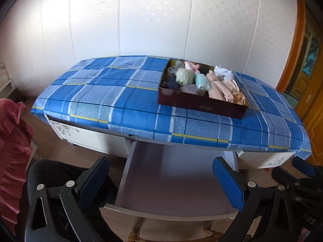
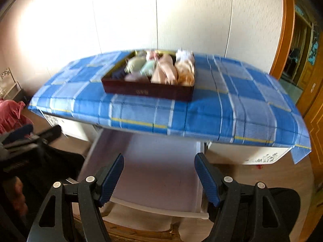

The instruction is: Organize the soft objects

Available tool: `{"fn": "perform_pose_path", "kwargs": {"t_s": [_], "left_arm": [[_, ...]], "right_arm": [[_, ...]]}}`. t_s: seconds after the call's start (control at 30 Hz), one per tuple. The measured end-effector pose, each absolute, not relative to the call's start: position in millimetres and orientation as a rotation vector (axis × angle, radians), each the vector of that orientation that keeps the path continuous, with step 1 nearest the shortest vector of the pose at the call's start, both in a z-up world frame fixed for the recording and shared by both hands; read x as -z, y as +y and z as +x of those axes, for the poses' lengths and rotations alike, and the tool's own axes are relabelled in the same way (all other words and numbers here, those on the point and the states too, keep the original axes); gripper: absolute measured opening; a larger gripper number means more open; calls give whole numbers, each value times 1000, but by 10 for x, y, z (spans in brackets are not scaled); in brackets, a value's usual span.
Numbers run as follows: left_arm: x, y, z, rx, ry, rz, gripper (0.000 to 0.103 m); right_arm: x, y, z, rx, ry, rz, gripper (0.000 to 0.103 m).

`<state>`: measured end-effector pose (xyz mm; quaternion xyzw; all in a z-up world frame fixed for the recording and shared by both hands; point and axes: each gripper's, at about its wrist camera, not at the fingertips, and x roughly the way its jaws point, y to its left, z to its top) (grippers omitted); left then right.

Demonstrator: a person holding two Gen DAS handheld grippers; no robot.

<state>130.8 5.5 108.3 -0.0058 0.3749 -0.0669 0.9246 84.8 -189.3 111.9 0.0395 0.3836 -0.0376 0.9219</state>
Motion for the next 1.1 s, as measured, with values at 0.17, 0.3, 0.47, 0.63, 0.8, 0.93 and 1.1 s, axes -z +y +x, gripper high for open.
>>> {"fn": "perform_pose_path", "kwargs": {"t_s": [0.17, 0.3, 0.47, 0.63, 0.8, 0.93, 1.1], "left_arm": [[-1169, 80, 1188, 95, 718, -4, 103], [-1211, 86, 1129, 58, 700, 14, 103], [-1201, 96, 1117, 53, 712, 14, 103], [-1212, 100, 1091, 54, 710, 21, 103], [-1178, 46, 1096, 52, 731, 59, 103], [-1163, 29, 1089, 60, 733, 63, 103], [-1182, 14, 1063, 69, 721, 62, 103]], "right_arm": [[-1131, -1833, 785, 91, 819, 142, 74], [-1050, -1842, 757, 100, 828, 180, 74], [-1101, -1797, 661, 145, 784, 161, 80], [-1152, -1783, 624, 166, 769, 150, 81], [-1132, -1767, 642, 162, 779, 144, 81], [-1109, -1765, 649, 160, 790, 146, 81], [-1077, -1776, 663, 159, 805, 152, 81]]}}
